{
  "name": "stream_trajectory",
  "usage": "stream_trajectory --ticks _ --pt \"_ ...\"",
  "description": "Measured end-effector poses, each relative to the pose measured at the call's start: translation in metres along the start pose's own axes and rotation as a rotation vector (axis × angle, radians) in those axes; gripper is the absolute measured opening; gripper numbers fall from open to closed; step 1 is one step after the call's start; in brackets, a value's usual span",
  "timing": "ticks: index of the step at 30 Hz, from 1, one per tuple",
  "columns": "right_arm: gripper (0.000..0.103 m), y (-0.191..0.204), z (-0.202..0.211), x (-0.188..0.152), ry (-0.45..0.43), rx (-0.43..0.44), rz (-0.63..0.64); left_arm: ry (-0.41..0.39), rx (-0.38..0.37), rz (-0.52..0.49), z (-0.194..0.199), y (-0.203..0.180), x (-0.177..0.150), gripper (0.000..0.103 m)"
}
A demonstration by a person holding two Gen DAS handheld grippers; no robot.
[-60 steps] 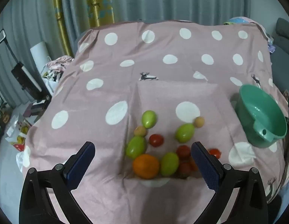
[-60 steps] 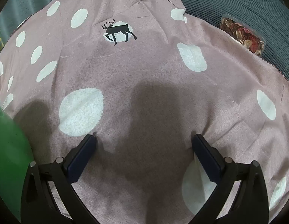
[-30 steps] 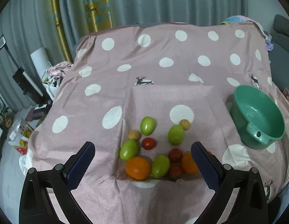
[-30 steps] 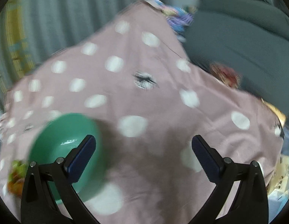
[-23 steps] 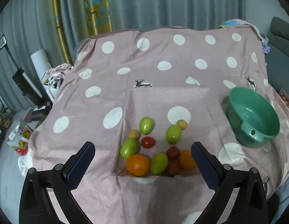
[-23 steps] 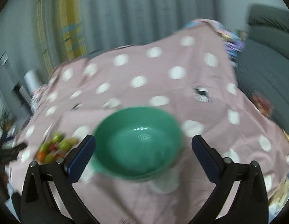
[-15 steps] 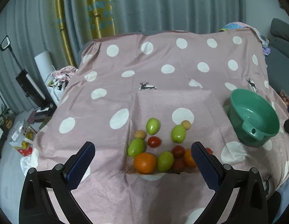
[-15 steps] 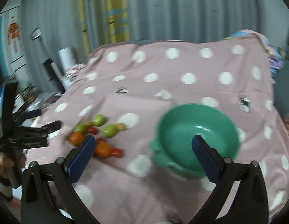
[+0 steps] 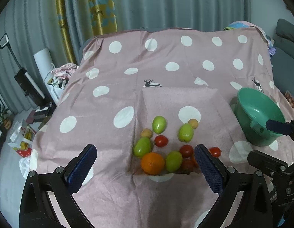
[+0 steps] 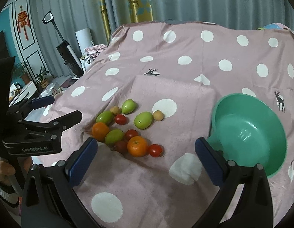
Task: Organize fruits
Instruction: 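Move the green bowl beside the fruit pile with the right tool, then reach the left tool to the large orange while the right tool reaches the small orange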
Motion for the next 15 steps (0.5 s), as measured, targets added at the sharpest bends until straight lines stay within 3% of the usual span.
stream_trajectory --ticks 15 --pt "0.103 0.003 -0.022 0.000 0.068 0.005 0.002 0.057 -0.091 0.047 -0.018 0.017 -0.002 0.102"
Point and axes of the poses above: each gripper's, at about its wrist camera, not at the fingertips, and z roughly against the way its jaws point, y to its left, x to its top, the point moved 2 cm from there along -z, roughly the way its jaws point, and after that the axes turned 14 degrees about -x, right-handed, at the moved point
